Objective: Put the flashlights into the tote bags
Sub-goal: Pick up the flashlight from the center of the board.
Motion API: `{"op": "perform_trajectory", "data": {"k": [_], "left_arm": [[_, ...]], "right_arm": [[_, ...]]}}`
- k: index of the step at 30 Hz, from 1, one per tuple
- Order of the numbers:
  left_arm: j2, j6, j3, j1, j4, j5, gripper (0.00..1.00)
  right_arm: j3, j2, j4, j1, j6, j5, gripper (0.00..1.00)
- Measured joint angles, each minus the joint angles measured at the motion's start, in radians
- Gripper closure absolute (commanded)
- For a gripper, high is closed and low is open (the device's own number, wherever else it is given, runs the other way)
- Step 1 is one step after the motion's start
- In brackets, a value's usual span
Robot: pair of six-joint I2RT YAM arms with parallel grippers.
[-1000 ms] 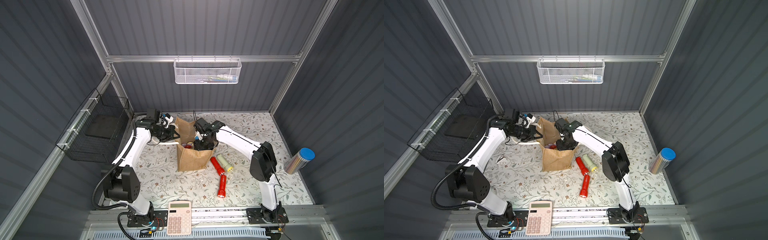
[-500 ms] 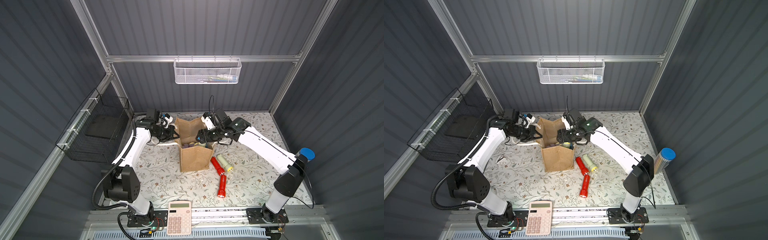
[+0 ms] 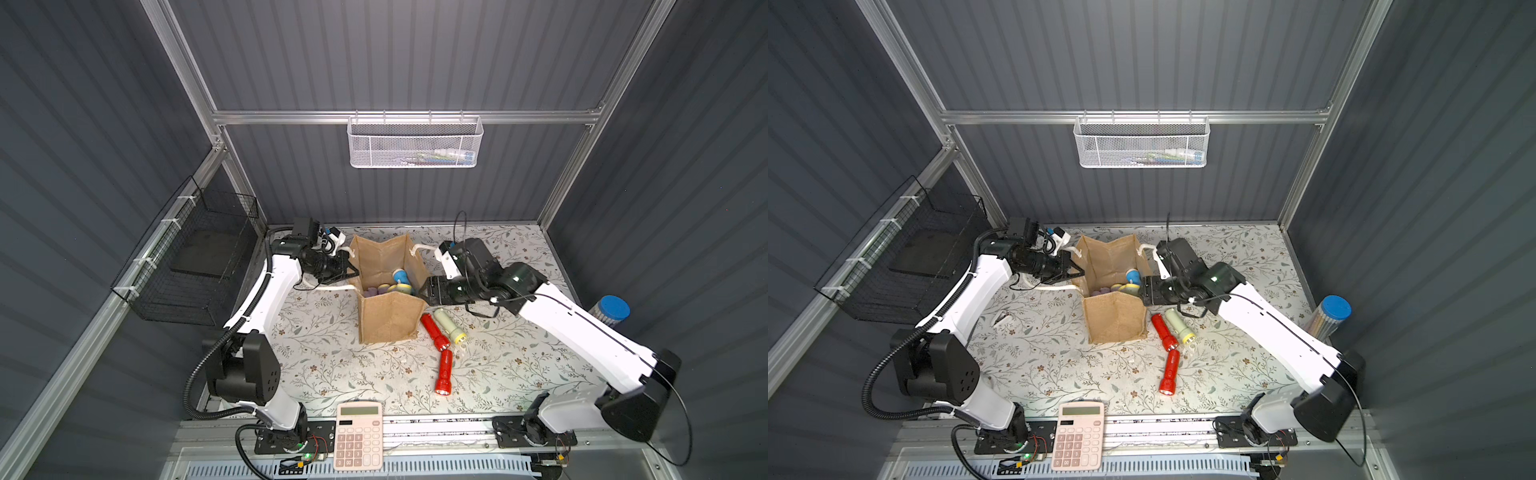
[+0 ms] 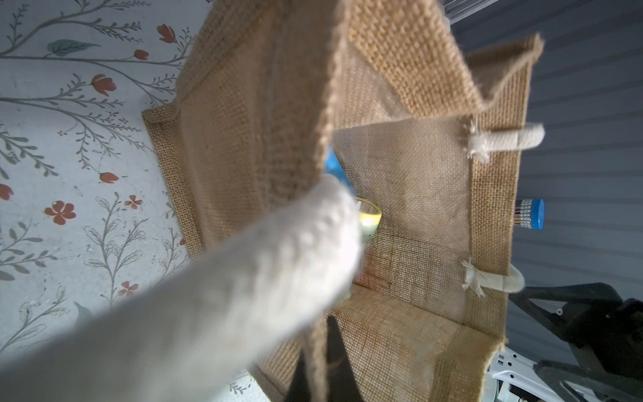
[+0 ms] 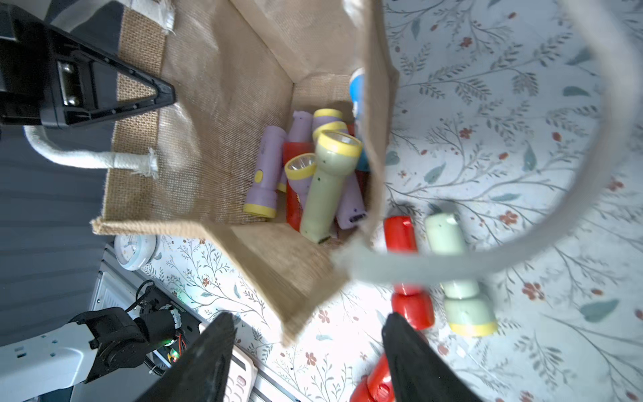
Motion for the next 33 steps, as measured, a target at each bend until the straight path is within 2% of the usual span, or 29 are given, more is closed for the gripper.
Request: {"op": "perform_trajectory", "data": {"k": [5,17,25,33], "left_arm": [[0.000,0.000,0.000,0.000,0.000,0.000,1.00],[0.000,-0.005,0.000,0.000,0.000,-0.003,1.00],[0.000,-0.007,0.000,0.000,0.001,-0.003,1.00],[0.000,-0.007,0.000,0.000,0.001,-0.003,1.00]], "right_arm": [[-0.153,-0.142,-0.006,-0.006,0.065,0.043,0.29],[-0.495,-0.325,0.012,-0.008,0.283,0.058,0.31],[-0.620,-0.241,0.118,-0.011,0.372,0.011,0.31],[-0.625,-0.061,0.195,-0.011,0.383,-0.034,0.32]]}}
